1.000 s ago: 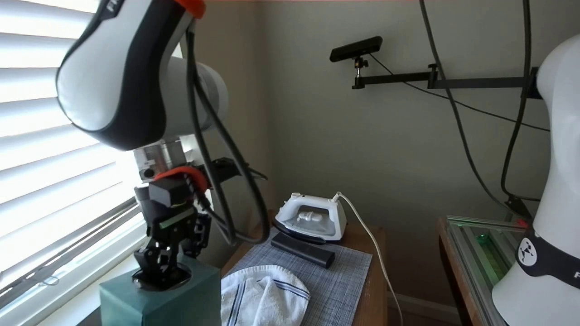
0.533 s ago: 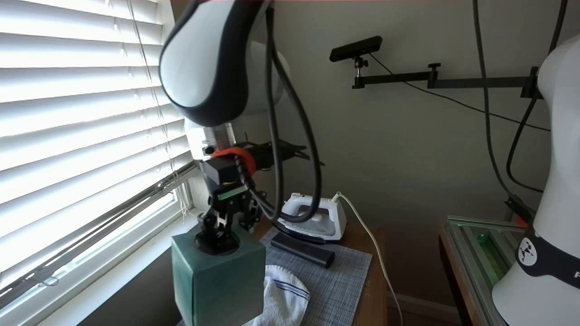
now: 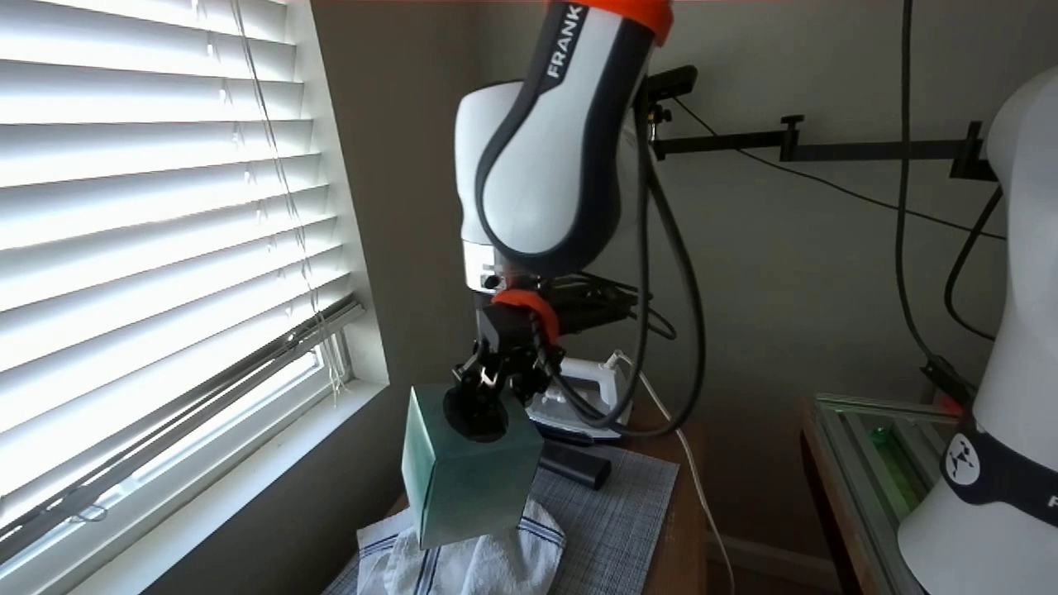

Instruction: Put the blue box on the white towel

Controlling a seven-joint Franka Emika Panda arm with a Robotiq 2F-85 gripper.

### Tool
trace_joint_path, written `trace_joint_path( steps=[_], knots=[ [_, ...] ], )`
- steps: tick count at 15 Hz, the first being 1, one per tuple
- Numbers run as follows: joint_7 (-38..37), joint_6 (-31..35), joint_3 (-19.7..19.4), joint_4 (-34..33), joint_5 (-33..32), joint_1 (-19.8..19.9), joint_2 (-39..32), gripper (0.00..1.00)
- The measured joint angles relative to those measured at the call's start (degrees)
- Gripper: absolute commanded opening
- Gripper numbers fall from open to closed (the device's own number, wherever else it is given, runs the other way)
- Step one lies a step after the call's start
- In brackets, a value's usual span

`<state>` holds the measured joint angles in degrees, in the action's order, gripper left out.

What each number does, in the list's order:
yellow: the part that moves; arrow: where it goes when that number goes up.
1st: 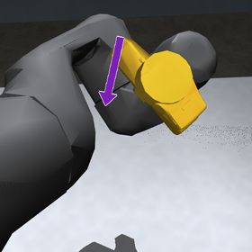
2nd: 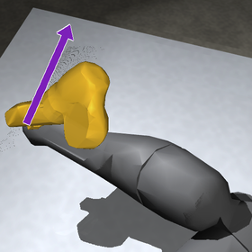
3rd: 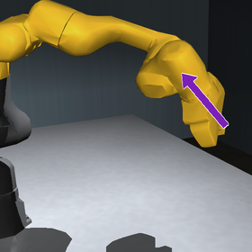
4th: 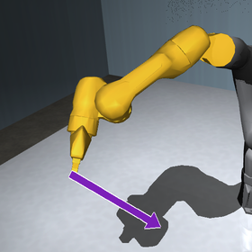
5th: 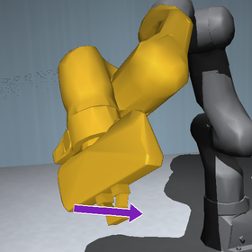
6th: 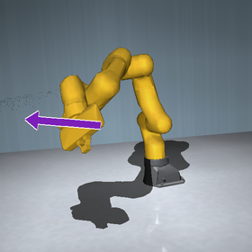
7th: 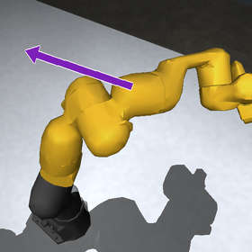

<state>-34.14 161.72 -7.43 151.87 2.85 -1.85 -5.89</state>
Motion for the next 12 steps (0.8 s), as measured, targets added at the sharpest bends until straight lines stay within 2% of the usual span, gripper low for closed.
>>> trace_joint_path(
  steps=[2, 6, 9, 12],
  knots=[
    [0.0, 4.0, -0.7, 2.6, -1.9, 0.3, 1.0, 0.01],
    [1.4, 4.5, 0.0, 3.2, -2.1, 0.2, 1.2, 0.01],
    [2.3, 2.4, 0.8, 1.1, -2.5, 0.0, 0.9, 0.01],
    [2.4, -4.6, 0.8, -3.6, -3.9, 0.0, -0.5, 0.01]
  ],
)
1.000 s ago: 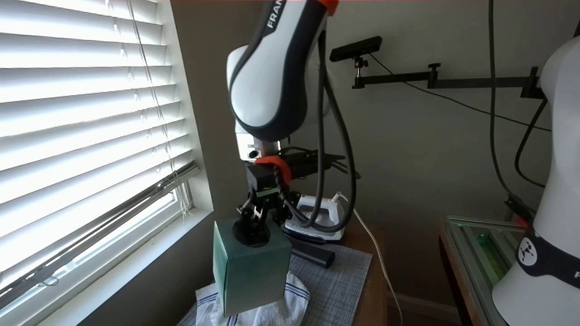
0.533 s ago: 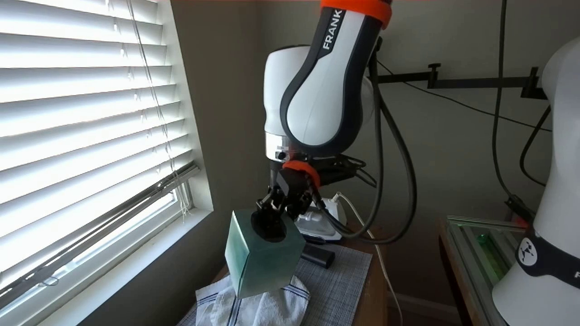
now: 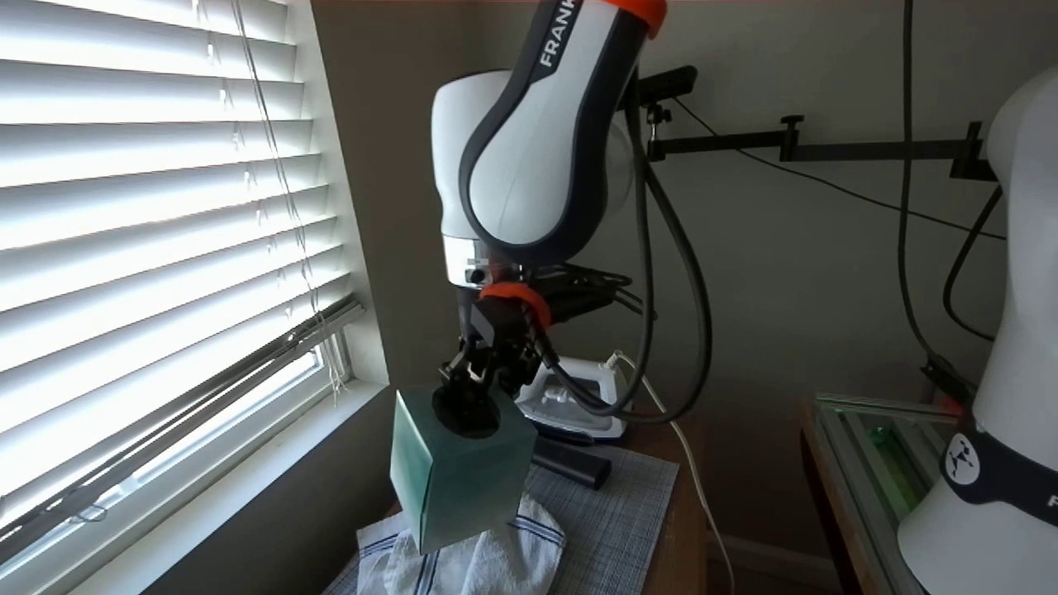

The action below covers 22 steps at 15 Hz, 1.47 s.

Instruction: Put the blue box on the white towel

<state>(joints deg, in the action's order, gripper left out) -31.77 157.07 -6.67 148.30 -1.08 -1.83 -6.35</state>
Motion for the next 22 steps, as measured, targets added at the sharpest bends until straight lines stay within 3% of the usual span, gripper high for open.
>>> trace_joint_path(
  steps=[5, 13, 14, 16, 22],
  knots=[
    [-0.3, -11.1, 0.0, -8.9, -1.5, -0.2, -5.6, 0.01],
    [-0.5, -14.3, 0.0, -19.3, -1.4, -1.9, -18.0, 0.01],
    [-0.5, -14.7, 0.0, -20.2, -1.4, -2.0, -19.2, 0.30],
    [-0.5, -15.7, 0.0, -22.1, -1.1, -2.1, -21.3, 0.36],
    [-0.1, -17.7, 0.1, -24.6, -0.7, -2.3, -23.2, 0.79]
  ],
)
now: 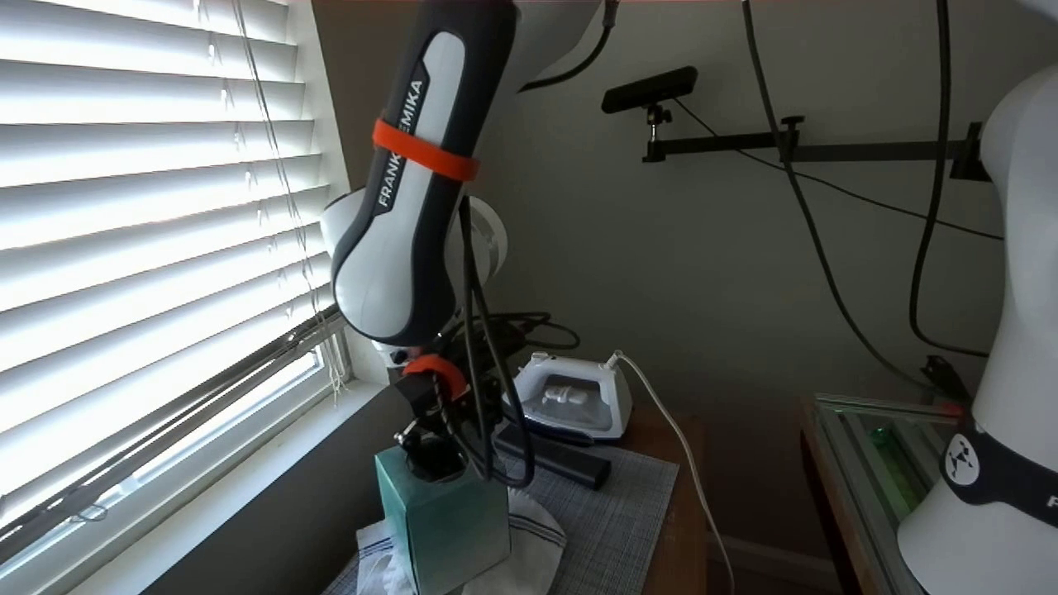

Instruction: Put the blue box on the white towel

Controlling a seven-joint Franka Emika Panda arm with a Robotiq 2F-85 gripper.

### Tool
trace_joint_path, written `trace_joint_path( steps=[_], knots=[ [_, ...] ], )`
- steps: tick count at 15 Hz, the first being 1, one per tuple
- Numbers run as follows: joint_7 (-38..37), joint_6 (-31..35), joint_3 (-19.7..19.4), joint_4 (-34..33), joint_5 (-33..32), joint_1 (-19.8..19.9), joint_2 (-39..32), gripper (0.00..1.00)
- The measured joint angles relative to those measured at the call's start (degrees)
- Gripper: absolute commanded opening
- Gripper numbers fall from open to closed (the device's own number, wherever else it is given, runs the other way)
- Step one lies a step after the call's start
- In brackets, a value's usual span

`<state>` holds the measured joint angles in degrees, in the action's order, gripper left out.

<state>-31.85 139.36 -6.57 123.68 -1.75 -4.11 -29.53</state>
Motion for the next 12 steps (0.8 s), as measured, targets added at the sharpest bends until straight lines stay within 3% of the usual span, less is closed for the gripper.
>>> trace_joint_path(
  steps=[3, 4, 9, 12],
  knots=[
    [0.5, 0.0, 0.2, 1.7, -0.1, -1.4, 3.4, 0.98],
    [0.5, 0.0, 0.2, 2.8, -0.2, -2.1, 5.1, 1.00],
    [0.3, 0.3, 1.0, 8.3, -0.4, -3.6, 13.0, 1.00],
    [-0.3, 5.7, 1.1, 13.4, -3.9, -3.6, 18.6, 1.00]
  ],
)
